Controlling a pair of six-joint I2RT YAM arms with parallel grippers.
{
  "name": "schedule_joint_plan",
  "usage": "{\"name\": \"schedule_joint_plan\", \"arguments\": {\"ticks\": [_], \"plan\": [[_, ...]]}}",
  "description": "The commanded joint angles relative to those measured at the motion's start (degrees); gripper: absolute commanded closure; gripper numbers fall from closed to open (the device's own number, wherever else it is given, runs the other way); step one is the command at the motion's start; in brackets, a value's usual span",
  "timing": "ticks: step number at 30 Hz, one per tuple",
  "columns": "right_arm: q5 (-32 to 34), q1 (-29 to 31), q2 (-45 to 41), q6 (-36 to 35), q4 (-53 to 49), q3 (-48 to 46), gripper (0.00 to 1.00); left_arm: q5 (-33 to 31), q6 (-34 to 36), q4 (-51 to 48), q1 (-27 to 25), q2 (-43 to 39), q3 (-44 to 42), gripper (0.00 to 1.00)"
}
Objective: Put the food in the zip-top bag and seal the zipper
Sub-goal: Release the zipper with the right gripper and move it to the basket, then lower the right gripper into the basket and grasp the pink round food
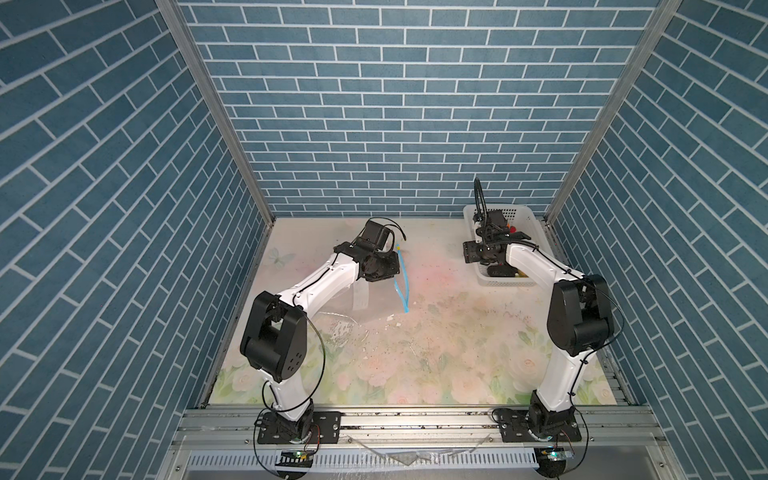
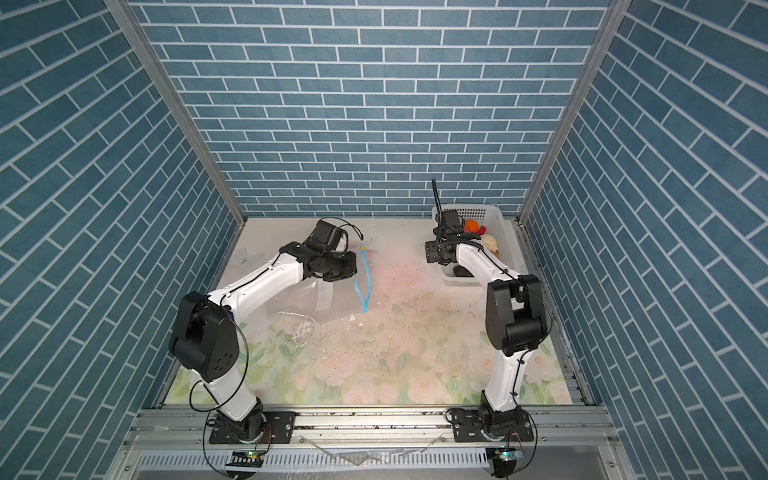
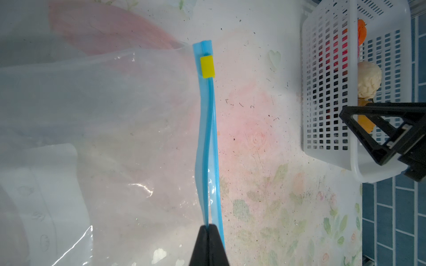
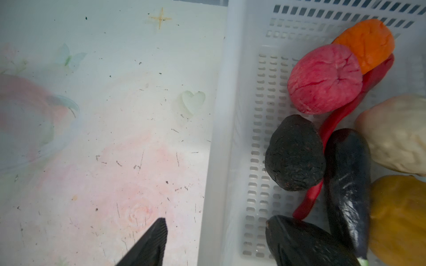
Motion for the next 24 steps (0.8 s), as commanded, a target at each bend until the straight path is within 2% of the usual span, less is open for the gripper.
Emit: {"name": "schedule_joint_plan", "arguments": {"ticks": [1,10,23,24], "plan": [[-4.1,0.0,1.8,-0.9,-2.2,3.7,0.28,0.6,0.1,-0.4,-0.3,1.1,2.3,0.98],[-9.8,0.1,4.0,1.6,-3.3,5.4,0.33,1.1,0.3,-0.3,-0.3,1.6,2.7,0.98],[-12.1,1.5,3.0,2.8,-2.9,4.1,0.38,2.6,-0.1,0.8,-0.6,1.4,2.1,0.98],[-12.2,1.6,3.0,2.8,-2.7,4.0,0.41,2.6,-0.1,0.8,-0.6,1.5,2.1,0.98]]}}
